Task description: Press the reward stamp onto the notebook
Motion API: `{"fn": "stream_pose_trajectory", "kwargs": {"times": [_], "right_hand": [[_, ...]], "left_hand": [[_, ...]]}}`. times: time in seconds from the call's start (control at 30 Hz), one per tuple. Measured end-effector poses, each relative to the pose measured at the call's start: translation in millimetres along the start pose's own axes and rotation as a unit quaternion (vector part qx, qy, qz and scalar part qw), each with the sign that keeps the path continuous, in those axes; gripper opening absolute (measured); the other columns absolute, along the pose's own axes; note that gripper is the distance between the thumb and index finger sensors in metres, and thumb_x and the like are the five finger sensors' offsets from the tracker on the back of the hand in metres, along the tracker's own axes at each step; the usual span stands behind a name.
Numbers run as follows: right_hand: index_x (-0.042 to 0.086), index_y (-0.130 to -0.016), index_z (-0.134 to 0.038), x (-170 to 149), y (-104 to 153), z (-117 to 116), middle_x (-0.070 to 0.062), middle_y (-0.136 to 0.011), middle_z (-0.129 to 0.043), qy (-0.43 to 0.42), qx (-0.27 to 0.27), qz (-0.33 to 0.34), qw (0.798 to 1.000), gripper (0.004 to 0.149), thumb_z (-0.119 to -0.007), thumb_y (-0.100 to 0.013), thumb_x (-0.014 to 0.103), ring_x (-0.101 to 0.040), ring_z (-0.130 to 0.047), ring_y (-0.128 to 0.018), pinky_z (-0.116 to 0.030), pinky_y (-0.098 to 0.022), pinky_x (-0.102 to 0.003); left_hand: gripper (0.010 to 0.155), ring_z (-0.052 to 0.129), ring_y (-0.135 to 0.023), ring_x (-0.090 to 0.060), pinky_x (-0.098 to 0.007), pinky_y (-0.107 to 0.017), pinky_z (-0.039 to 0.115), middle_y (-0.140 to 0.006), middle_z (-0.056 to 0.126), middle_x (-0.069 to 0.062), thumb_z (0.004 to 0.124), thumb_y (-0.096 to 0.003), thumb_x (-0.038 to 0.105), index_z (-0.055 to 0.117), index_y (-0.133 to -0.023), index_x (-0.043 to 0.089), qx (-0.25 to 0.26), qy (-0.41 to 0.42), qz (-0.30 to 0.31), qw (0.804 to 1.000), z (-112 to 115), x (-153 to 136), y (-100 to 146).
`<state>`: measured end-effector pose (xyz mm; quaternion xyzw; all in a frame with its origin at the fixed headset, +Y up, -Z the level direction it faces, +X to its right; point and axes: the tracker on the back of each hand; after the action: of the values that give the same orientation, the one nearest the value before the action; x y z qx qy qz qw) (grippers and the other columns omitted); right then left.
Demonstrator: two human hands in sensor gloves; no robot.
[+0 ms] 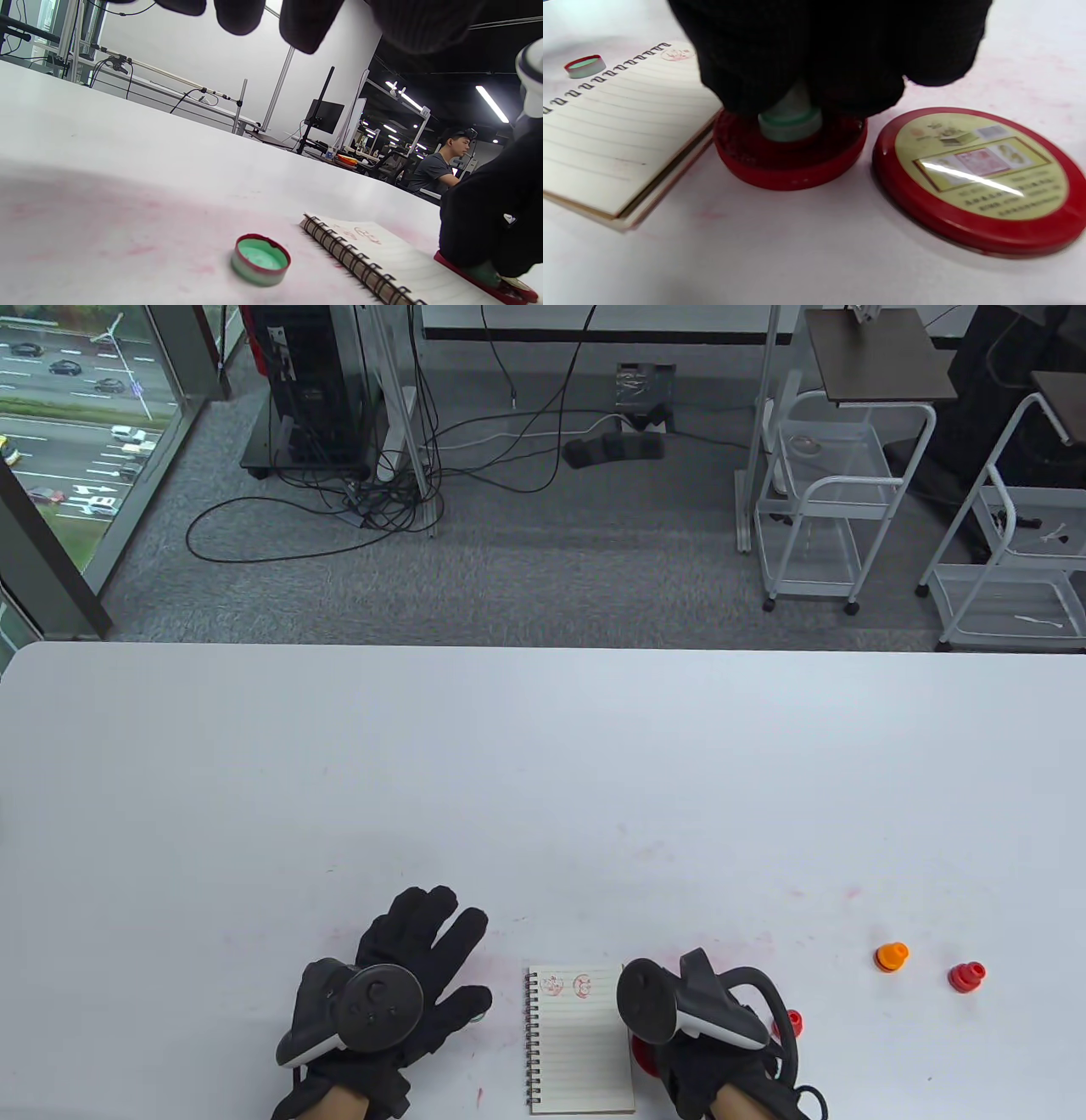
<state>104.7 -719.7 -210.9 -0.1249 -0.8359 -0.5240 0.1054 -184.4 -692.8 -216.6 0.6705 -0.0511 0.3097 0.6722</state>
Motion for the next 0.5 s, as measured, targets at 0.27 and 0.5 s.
{"fn": "stream_pose_trajectory", "kwargs": {"times": [0.27, 0.5], "right_hand": [[0.021, -0.075, -0.085, 1.2, -1.2, 1.0, -0.006, -0.071, -0.094, 0.006, -0.001, -0.003, 1.0, 0.038, -0.089, -0.037, 0.024, -0.021, -0.098, -0.051, -0.086, -0.05, -0.047], [0.02, -0.073, -0.088, -1.2, -1.7, 0.9, -0.005, -0.068, -0.097, 0.007, -0.024, 0.002, 1.0, 0.038, -0.09, -0.035, 0.024, -0.02, -0.102, -0.047, -0.088, -0.048, -0.046]], "left_hand": [[0.081, 0.044, -0.109, -0.052, -0.069, -0.075, 0.05, -0.124, 0.042, -0.019, 0.065, -0.048, 0.065, 0.055, -0.118, 0.025, -0.011, -0.008, -0.005, 1.0, 1.6, 0.2, -0.3], [0.082, 0.045, -0.109, -0.051, -0.069, -0.075, 0.05, -0.124, 0.042, -0.02, 0.068, -0.0467, 0.065, 0.056, -0.117, 0.024, -0.02, -0.01, -0.01, 1.0, 2.0, 0.8, -0.8]]}}
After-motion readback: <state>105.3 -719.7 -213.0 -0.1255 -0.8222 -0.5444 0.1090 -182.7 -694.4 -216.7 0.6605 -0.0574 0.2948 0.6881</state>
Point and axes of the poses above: the tracker on the back of each hand, its own x axis roughly to the thumb side, its own y axis roughly from the fingertips to the wrist, z = x × y
